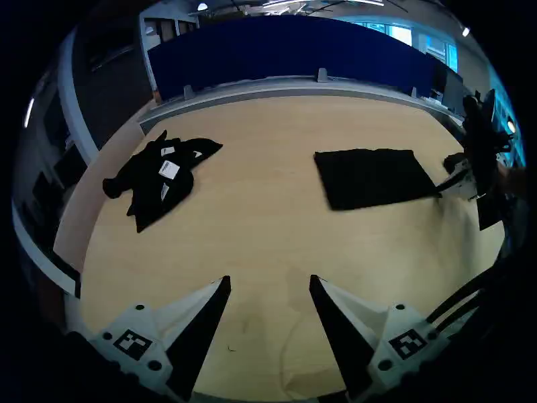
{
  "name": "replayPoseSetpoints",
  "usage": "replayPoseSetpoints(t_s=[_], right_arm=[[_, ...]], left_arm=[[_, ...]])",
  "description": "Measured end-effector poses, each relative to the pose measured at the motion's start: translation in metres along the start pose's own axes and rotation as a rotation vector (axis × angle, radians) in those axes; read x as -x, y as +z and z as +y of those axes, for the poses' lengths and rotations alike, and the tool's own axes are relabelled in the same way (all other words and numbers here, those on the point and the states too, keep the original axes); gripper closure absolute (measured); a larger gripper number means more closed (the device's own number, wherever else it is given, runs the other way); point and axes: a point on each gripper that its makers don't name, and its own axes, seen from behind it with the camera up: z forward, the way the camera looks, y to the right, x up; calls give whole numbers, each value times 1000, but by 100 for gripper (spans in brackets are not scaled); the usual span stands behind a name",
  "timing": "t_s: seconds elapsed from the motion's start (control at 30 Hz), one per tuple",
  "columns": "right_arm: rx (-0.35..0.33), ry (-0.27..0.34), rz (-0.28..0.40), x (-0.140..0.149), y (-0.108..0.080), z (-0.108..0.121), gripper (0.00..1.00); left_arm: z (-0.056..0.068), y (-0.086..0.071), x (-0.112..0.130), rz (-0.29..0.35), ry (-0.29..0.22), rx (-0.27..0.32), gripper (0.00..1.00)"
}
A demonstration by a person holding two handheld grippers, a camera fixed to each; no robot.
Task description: Fold towel
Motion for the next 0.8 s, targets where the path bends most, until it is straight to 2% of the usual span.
replayPoseSetpoints(t_s=[0.07,0.13,0.43,0.8], right_arm=[[8,-2,4,-1,1,2,92],[9,-4,7,-2,1,2,96],[14,-27,39,-15,-4,1,97],[5,-73,148,-72,-27,-11,98]], left_arm=[[0,1,1,-1,1,-1,14],[0,1,1,-2,0,-1,14],[-2,0,2,-3,-2,1,13],[-2,-3,-2,5,-15,7,13]])
